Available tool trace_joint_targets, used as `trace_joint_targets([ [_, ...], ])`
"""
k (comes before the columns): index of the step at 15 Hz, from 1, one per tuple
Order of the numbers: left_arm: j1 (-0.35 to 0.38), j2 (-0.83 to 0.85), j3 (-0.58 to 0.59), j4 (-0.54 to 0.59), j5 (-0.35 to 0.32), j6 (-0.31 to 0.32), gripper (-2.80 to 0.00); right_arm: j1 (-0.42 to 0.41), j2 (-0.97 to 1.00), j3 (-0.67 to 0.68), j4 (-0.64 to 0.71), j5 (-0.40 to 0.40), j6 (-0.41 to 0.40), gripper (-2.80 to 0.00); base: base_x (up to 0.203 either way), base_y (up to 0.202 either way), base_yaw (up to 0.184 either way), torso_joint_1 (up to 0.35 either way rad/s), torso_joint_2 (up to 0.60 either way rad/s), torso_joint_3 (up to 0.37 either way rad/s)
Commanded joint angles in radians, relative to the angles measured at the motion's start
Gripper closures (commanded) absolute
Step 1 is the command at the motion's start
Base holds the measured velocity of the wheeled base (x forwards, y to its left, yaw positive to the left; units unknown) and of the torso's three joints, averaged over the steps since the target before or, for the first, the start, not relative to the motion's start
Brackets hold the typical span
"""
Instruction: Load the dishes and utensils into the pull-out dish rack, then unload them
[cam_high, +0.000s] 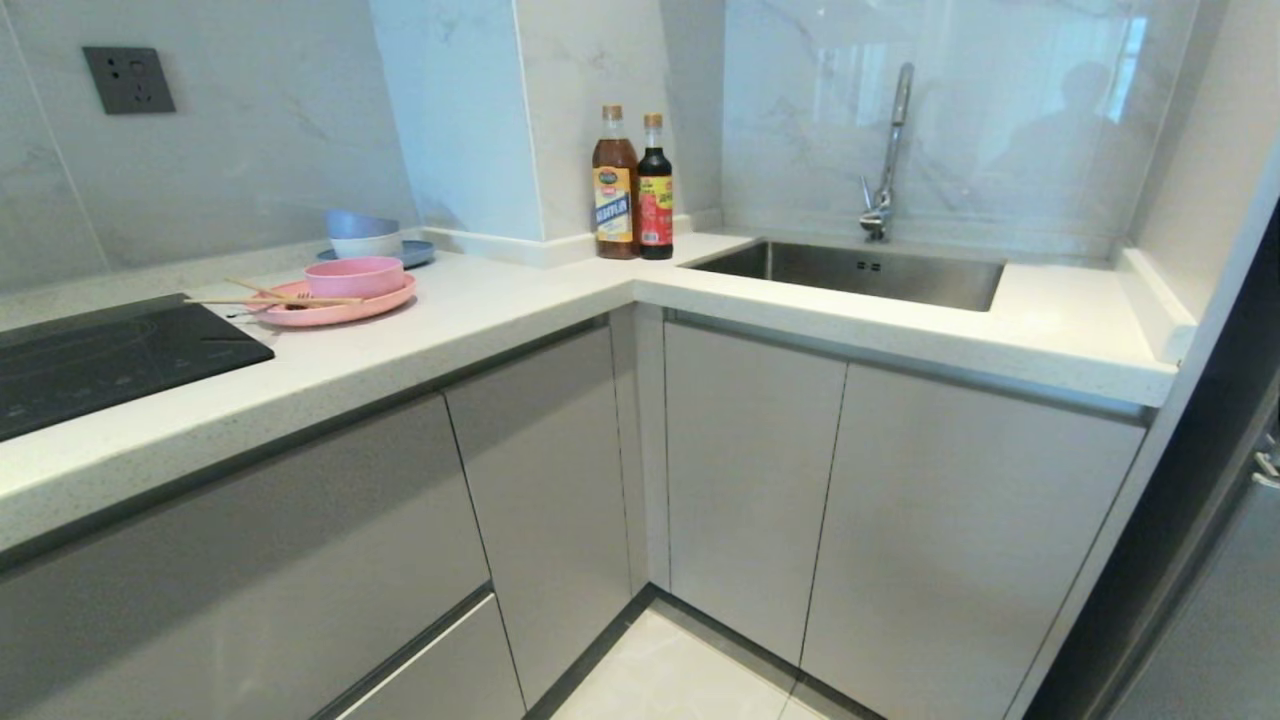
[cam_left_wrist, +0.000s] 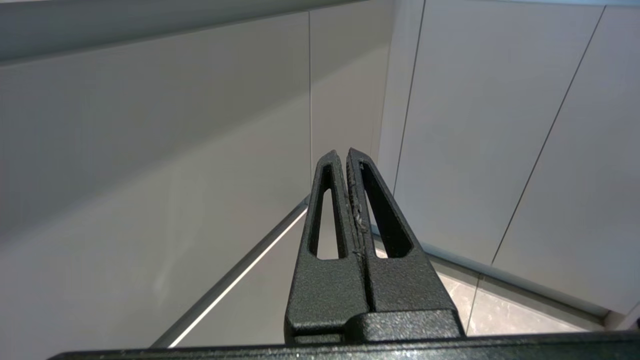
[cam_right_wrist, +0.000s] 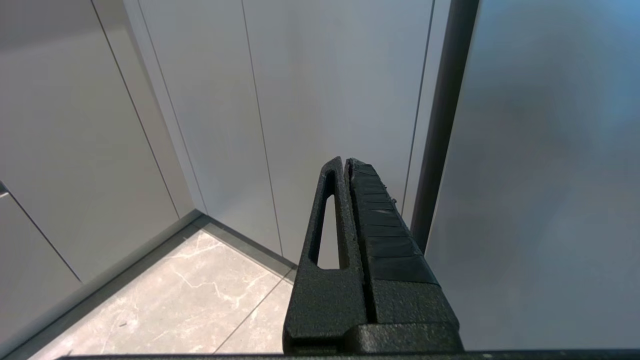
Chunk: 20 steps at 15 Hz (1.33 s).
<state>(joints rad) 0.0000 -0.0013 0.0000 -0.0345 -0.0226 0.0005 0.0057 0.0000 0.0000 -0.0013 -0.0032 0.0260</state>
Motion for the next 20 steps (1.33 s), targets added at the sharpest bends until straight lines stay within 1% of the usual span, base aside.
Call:
trace_joint_targets([
  [1,0.0,0.001,0.015,-0.001,0.004,0.0,0.0,0.001,0.0,0.001,0.0,0.0,0.0,0.0,0.0,0.0,0.0,0.004,0.0,0.038],
  [20,0.0,0.001,0.014,-0.001,0.004,0.0,0.0,0.001,0.0,0.002,0.0,0.0,0.0,0.0,0.0,0.0,0.0,0.0,0.0,0.0],
])
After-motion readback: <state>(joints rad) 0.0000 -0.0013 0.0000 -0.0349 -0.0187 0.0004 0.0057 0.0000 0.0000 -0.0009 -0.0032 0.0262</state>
